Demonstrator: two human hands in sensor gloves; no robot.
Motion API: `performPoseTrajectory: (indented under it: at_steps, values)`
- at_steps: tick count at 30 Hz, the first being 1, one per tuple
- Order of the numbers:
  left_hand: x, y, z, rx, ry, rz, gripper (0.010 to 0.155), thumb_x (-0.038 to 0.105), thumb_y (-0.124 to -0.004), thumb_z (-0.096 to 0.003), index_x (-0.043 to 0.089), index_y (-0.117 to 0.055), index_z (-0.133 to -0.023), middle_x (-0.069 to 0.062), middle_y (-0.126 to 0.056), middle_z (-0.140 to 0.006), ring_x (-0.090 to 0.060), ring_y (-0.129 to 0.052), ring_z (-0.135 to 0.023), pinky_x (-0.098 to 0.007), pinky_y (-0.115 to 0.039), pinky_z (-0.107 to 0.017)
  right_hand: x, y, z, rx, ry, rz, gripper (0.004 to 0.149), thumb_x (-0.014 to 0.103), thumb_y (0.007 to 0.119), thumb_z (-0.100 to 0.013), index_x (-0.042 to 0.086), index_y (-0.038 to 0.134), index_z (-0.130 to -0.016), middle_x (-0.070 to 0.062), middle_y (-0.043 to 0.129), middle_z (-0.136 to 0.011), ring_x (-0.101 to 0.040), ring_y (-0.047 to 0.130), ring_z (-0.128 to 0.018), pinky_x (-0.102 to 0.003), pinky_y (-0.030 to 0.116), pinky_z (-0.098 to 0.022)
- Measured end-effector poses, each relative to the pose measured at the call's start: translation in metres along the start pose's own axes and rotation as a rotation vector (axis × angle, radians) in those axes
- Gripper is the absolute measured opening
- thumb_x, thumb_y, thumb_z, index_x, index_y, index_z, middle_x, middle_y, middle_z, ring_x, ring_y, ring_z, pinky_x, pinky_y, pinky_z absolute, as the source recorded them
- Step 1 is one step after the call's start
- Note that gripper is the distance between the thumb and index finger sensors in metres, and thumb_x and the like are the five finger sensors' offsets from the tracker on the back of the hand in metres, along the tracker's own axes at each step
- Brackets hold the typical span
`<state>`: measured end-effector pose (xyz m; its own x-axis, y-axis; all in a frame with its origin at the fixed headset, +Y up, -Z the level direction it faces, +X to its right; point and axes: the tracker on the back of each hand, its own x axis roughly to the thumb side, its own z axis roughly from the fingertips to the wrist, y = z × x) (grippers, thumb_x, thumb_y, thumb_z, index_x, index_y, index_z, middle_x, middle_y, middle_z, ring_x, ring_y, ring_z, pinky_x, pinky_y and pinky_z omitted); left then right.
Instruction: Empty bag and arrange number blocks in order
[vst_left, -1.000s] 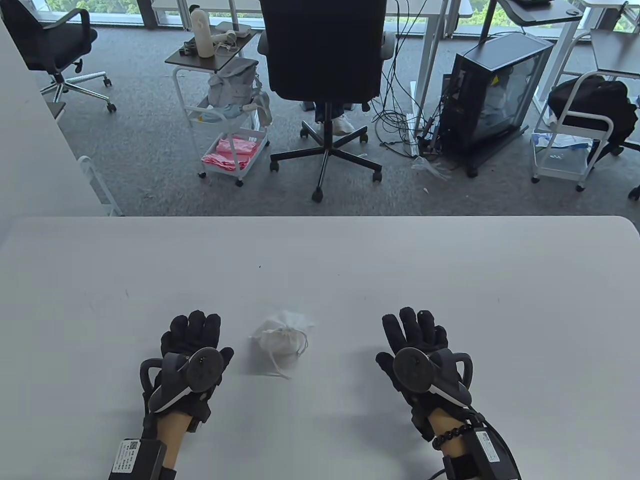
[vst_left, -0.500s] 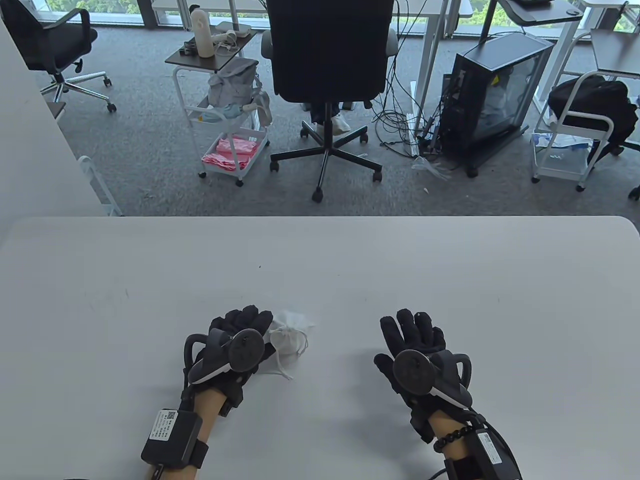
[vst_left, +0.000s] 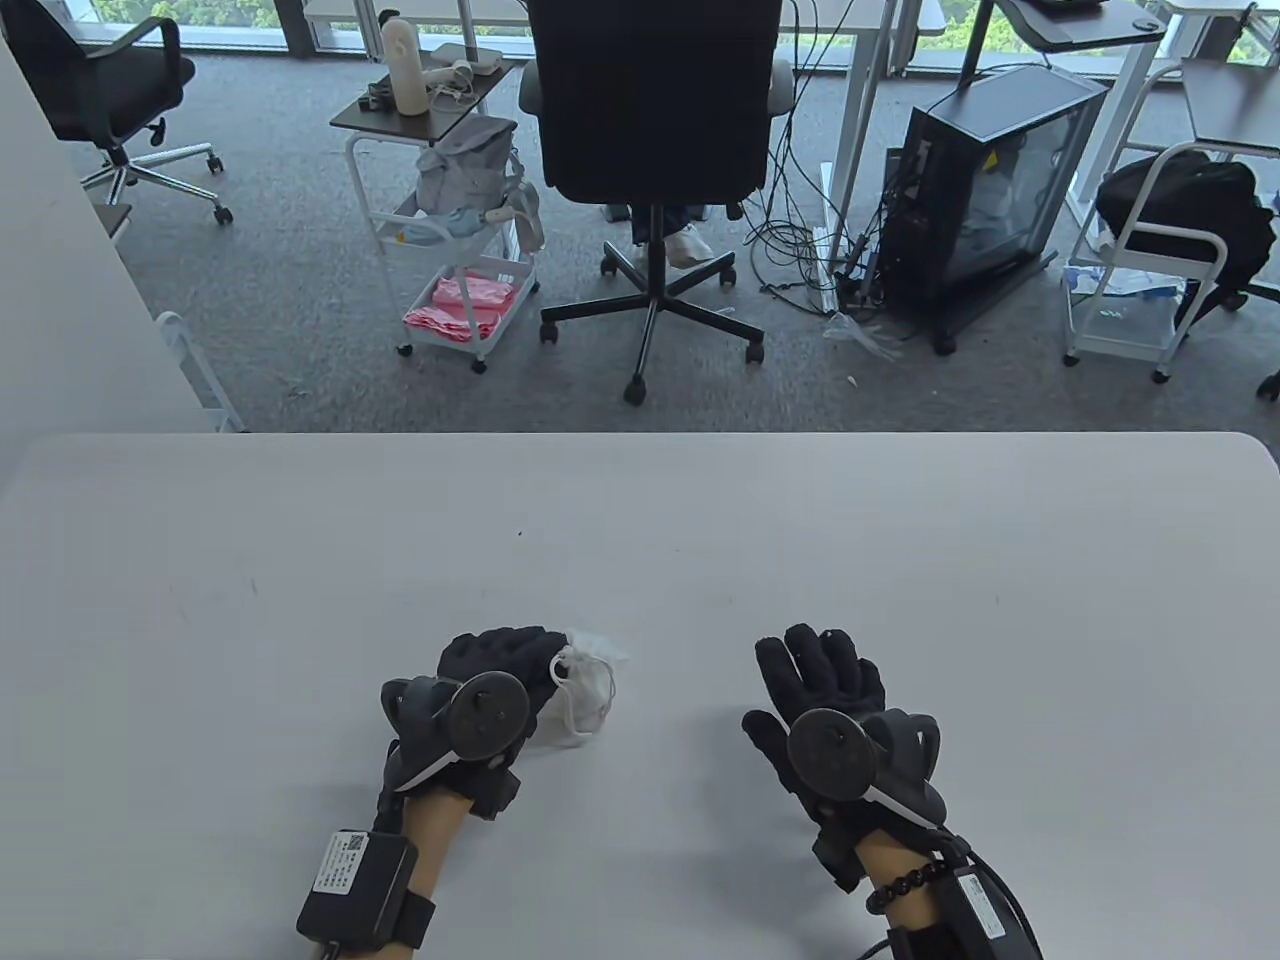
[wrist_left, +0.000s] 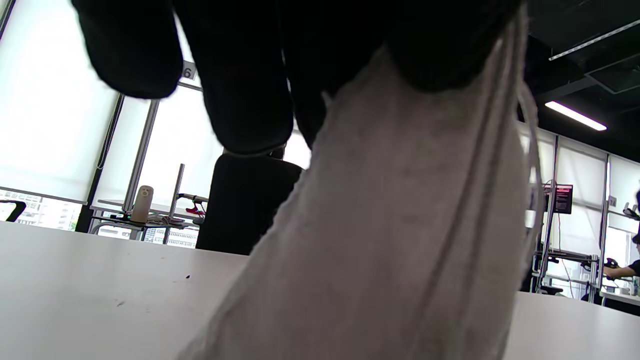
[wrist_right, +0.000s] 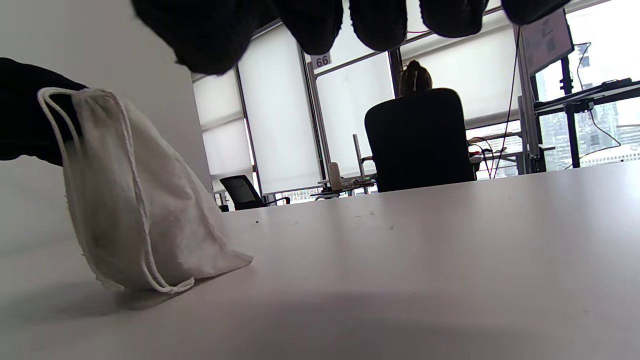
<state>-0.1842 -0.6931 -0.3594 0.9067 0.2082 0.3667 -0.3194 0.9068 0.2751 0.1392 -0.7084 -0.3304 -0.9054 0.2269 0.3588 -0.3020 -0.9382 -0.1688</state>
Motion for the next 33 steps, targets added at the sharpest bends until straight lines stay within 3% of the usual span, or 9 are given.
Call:
performPoseTrajectory:
  at_steps: [12, 19, 27, 33]
  values:
    - [0.034, 0.015, 0.028, 0.062, -0.084, 0.348, 0.042, 0.041, -0.075, -0.0523, 0.025, -0.087, -0.089, -0.005, -0.100, -0.082, -0.028, -0.110, -0.068, -0.060, -0.083, -0.061, 0.025, -0.002, 0.007, -0.077, -0.122, -0.261, 0.059, 0.041, 0.079, -0.052, 0.010, 0.070, -0.101, -0.021, 0.073, -0.103, -0.051, 0.079, -0.091, -0.069, 0.068, -0.066]
    - [0.048, 0.009, 0.033, 0.048, -0.150, 0.350, 0.042, 0.041, -0.075, -0.0526, 0.026, -0.086, -0.090, -0.005, -0.099, -0.083, -0.028, -0.109, -0.070, -0.060, -0.082, -0.063, 0.044, 0.003, 0.010, -0.067, -0.191, -0.265, 0.057, 0.041, 0.082, -0.050, 0.012, 0.073, -0.098, -0.018, 0.078, -0.100, -0.048, 0.084, -0.087, -0.066, 0.072, -0.065]
    - [0.064, 0.004, 0.036, 0.019, -0.219, 0.294, 0.041, 0.043, -0.077, -0.0525, 0.025, -0.087, -0.088, -0.004, -0.100, -0.081, -0.026, -0.110, -0.068, -0.059, -0.082, -0.063, 0.054, 0.002, 0.012, -0.041, -0.202, -0.413, 0.057, 0.046, 0.078, -0.050, 0.012, 0.075, -0.096, -0.018, 0.081, -0.098, -0.046, 0.087, -0.085, -0.064, 0.075, -0.064]
    - [0.068, 0.004, 0.036, 0.006, -0.244, 0.304, 0.042, 0.045, -0.076, -0.0524, 0.025, -0.087, -0.088, -0.002, -0.101, -0.079, -0.025, -0.111, -0.066, -0.058, -0.082, -0.063, 0.053, -0.004, 0.014, -0.150, -0.194, -0.400, 0.041, 0.039, 0.080, -0.051, 0.017, 0.086, -0.085, -0.011, 0.092, -0.087, -0.037, 0.097, -0.076, -0.057, 0.082, -0.059]
